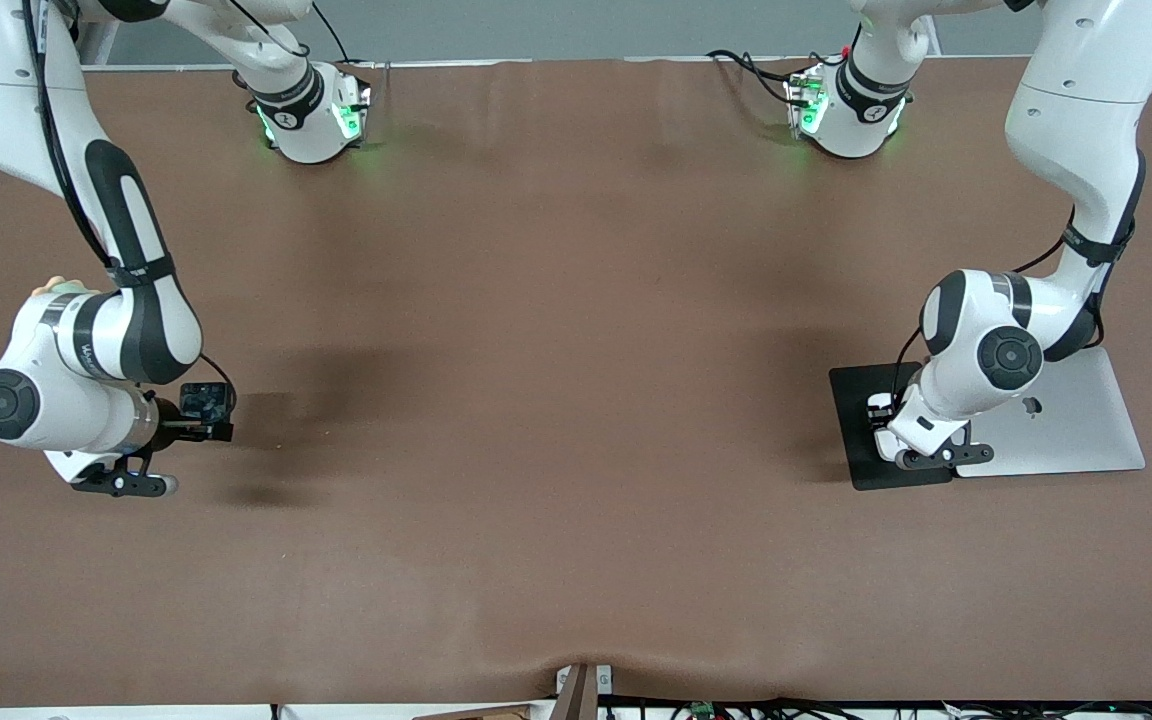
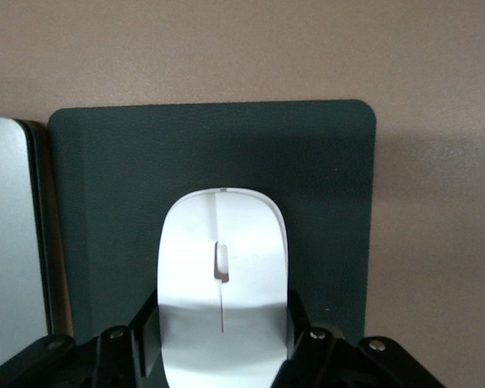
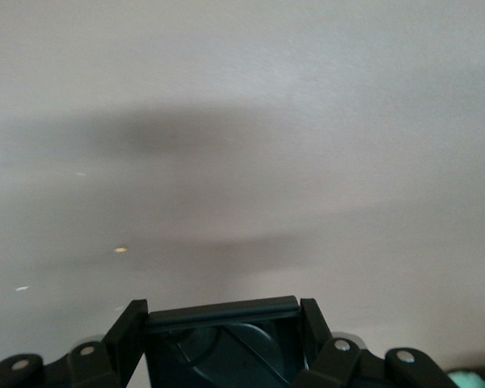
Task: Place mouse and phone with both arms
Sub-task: 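Release the mouse with the left gripper while the right gripper carries the phone, then lower the phone beside the plush with the right gripper while the left gripper withdraws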
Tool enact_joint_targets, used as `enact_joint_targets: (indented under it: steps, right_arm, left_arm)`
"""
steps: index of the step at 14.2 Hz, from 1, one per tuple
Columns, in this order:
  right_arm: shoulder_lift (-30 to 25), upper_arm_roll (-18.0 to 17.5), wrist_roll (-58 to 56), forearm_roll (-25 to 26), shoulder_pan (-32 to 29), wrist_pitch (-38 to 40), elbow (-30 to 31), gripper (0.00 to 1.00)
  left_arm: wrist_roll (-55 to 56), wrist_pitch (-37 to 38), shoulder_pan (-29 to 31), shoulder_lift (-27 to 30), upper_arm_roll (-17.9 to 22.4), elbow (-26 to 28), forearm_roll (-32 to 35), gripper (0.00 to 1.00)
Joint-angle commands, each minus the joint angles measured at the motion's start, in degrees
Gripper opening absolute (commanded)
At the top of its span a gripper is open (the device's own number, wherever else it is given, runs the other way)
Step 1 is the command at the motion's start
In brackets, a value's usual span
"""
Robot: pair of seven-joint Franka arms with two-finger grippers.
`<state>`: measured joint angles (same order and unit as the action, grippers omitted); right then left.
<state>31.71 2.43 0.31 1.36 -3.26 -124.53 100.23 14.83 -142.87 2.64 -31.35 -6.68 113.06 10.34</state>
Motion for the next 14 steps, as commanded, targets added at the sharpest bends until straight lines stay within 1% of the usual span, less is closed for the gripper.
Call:
enact_joint_targets:
  steps: [1, 2, 3, 4, 5, 6, 8, 10, 12, 13, 14]
  right_arm:
    - [-2.4, -1.1, -1.8, 0.2, -2.5, -6.5, 7.9, 0.0]
    - [-2.2, -1.0, -1.8, 0.2, -2.8, -7.7, 9.0, 0.0]
    - [-2.1, -1.0, -1.8, 0.2, -4.0, -7.7, 9.5, 0.0]
    - [-2.1, -1.0, -1.9, 0.2, -5.4, -7.0, 9.5, 0.0]
    - [-2.1, -1.1, -2.0, 0.2, -6.9, -6.3, 10.0, 0.0]
    - [-2.0, -1.0, -2.5, 0.2, -8.1, -6.2, 10.3, 0.0]
    - [-1.9, -1.0, -6.7, 0.2, -10.3, -6.4, 10.4, 0.0]
    - [-1.2, -1.1, -8.2, 0.2, -11.9, -6.8, 10.4, 0.0]
    - [-0.8, -1.1, -8.2, 0.2, -12.1, -6.7, 10.6, 0.0]
    - [-0.3, -1.1, -8.2, 0.2, -12.3, -6.7, 10.6, 0.05]
    - [0.2, -1.1, -8.0, 0.2, -12.3, -6.8, 10.5, 0.17]
  left_arm:
    - [-0.2, -1.4, 0.7, -0.7, -0.3, -0.5, 1.4, 0.32]
    - [-0.5, -1.4, 0.7, -0.7, -0.4, -0.5, 1.4, 0.33]
    - [-0.5, -1.4, 0.7, -0.7, -0.4, -0.5, 1.4, 0.39]
    - [-0.5, -1.4, 0.7, -0.7, -0.4, -0.5, 1.4, 0.55]
    - [-0.9, -1.4, 0.6, -0.7, -0.3, -0.6, 1.4, 0.85]
    - [-1.8, -1.4, 0.7, -0.6, -0.4, -0.7, 1.4, 1.0]
    - [-1.8, -1.1, 0.5, 0.1, -0.4, -0.7, 1.4, 1.0]
    - [-1.6, -0.5, 0.5, 2.3, -0.4, -1.0, 1.4, 1.0]
    - [-1.6, 3.1, 0.4, 5.6, -0.6, -1.9, 0.9, 1.0]
    - [-1.6, 6.8, 0.4, 7.1, -0.7, -3.7, 0.7, 1.0]
    - [-1.6, 12.3, 0.4, 8.1, -0.8, -6.5, 0.6, 1.0]
